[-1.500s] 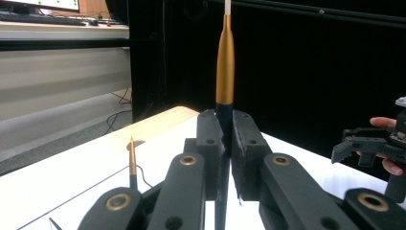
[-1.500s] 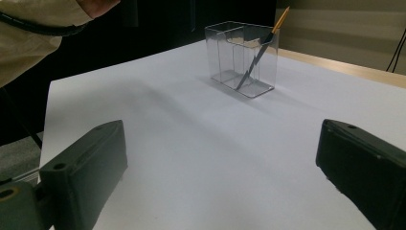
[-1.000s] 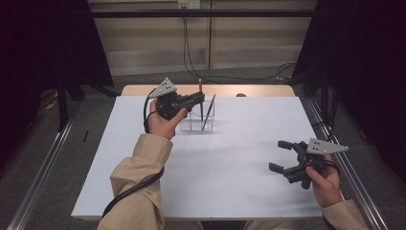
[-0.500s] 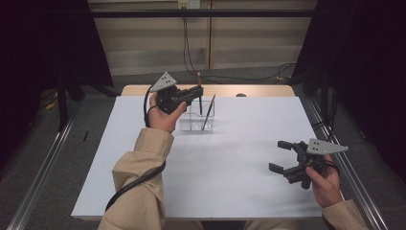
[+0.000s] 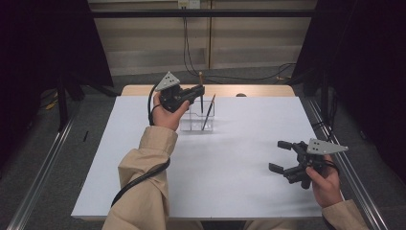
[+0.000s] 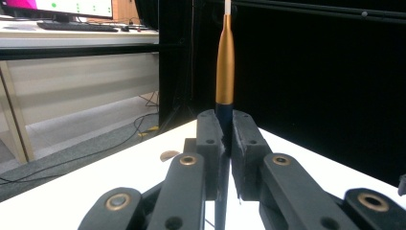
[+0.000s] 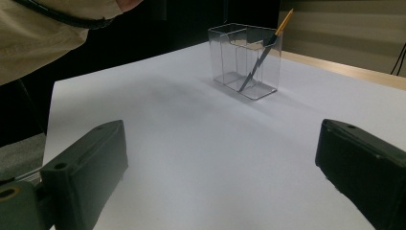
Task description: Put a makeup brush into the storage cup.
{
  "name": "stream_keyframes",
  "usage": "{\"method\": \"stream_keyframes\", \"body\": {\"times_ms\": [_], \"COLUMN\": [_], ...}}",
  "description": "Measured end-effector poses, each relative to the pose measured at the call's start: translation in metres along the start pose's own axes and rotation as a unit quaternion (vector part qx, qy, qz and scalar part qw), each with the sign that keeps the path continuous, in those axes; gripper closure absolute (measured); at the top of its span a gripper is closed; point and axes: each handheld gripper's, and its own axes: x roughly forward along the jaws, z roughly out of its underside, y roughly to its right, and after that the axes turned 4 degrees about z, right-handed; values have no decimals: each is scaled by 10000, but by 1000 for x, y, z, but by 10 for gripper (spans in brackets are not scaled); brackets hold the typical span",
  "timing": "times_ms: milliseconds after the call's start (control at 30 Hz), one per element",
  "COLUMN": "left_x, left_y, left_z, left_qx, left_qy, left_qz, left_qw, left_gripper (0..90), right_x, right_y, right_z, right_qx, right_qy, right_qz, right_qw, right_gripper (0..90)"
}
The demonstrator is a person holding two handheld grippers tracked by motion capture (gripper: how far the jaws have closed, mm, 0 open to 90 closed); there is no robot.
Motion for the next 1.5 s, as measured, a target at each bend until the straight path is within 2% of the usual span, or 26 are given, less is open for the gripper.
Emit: {"method": "stream_keyframes", "body": {"times_ms": [800,1500], "left_x": [20,35], "left_y": [-6,-6], "left_z": [9,14], "left_qx": [-73,-61], "left_qy": [-51,-37], "left_qz": [-114,-145], "left_qw": [9999,9999], "left_gripper": [832,832], "right_x": [1,1], "right_y": [-1,-1], "right_z": [0,-1], "right_qx": [-45,-72], "right_qy": [-32,-27], "right_qz": [-3,-17], "right_qw": [10000,10000], "right_gripper": [31,32]}}
